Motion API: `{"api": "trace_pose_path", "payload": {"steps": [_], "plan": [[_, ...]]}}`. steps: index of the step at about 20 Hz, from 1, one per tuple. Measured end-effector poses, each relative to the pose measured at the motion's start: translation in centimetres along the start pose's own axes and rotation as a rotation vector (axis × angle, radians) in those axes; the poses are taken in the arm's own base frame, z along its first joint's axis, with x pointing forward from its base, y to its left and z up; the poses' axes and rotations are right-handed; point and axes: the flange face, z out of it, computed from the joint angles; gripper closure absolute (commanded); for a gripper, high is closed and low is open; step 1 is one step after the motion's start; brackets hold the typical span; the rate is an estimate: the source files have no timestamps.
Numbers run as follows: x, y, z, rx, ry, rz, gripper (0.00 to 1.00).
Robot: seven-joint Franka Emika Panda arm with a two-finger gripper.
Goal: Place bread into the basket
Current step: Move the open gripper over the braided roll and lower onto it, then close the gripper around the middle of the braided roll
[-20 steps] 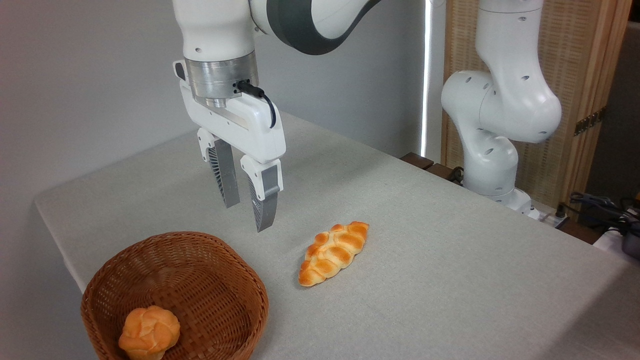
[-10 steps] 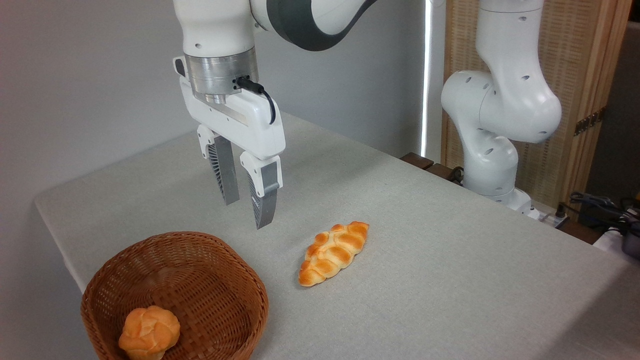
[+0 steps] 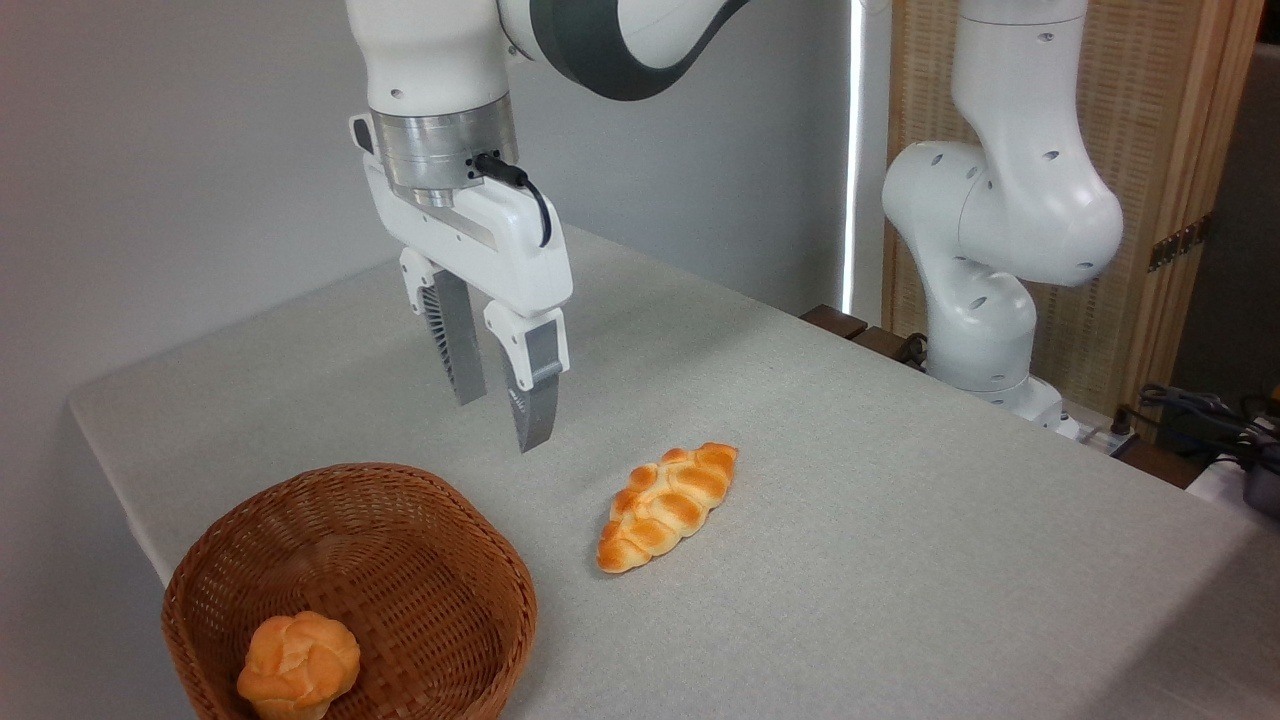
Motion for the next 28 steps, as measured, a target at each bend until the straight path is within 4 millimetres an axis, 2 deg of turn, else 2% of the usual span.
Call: {"api": "trace_pose_path", "payload": {"steps": [3, 6, 9, 13, 17, 23, 28], "plan": [[-1.0, 1.8, 1.0, -0.025, -0.034, 0.014, 0.0], [-2.8, 3.3, 3.0, -0.052, -0.074, 0.015, 0.0], [-4.5, 4.1, 4.9, -0.077, -0.109, 0.006, 0.0], [-6.2, 3.8, 7.7, -0.09, -0.169, -0.004, 0.0], [-9.0, 0.8, 8.8, -0.099, -0.182, -0.059, 0.0], [-8.5, 0.3, 12.1, -0.122, -0.21, -0.054, 0.0], [-7.4, 0.6, 12.2, -0.118, -0.169, -0.052, 0.0]]}}
